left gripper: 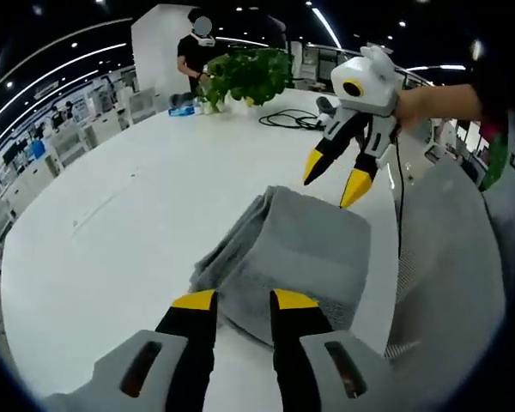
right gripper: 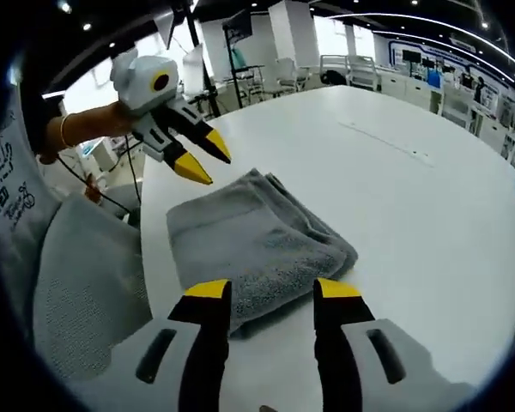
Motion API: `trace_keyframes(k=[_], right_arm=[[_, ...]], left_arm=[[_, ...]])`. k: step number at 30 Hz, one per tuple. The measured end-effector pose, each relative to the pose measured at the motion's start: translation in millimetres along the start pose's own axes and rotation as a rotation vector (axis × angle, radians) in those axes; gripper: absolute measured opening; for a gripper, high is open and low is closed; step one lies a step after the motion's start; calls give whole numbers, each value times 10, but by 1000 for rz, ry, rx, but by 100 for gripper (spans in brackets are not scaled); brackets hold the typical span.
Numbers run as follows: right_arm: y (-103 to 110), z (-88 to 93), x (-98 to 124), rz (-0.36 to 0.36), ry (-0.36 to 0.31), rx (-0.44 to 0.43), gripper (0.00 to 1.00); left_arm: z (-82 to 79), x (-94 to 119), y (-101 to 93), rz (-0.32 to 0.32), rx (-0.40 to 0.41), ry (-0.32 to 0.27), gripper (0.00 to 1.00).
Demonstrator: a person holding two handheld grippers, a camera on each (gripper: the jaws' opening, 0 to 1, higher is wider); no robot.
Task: Fold the towel on the table until its edges align and the towel forms a compact rectangular stack.
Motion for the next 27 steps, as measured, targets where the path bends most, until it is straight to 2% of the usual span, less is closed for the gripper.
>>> trace_keyframes(k=[5, 9, 13, 17, 23, 26, 27], right_arm=[[190, 21, -75, -31, 23, 37, 46], [271, 63, -119, -57, 29, 66, 48], [316, 107, -155, -69, 35, 74, 51], [317, 169, -176, -61, 62, 95, 52], [259, 245, -219, -39, 93, 117, 53], [248, 280, -251, -21, 116, 140, 53], [217, 286, -252, 7, 141, 198, 53]], left_arm=[[73, 54, -155, 39, 4, -5, 36], [110, 108, -325, 68, -1, -37, 37], [145, 134, -444, 86, 18, -57, 44], [223, 128, -517, 99, 28, -36, 48], [330, 97, -552, 95, 15, -3, 48], [395, 76, -572, 86, -36, 27, 48], [410, 61, -590, 83, -59, 30, 48]])
Point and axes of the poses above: the point that each gripper's makers call its tool centre point, and the gripper's own axes: x roughly backward along the fingers, y roughly to its left, z roughly out of its underside, the point moved 4 cm from there along x, roughly backward along the fingers, and after that the axes turned 13 degrees about -z, right-handed, at the moved point
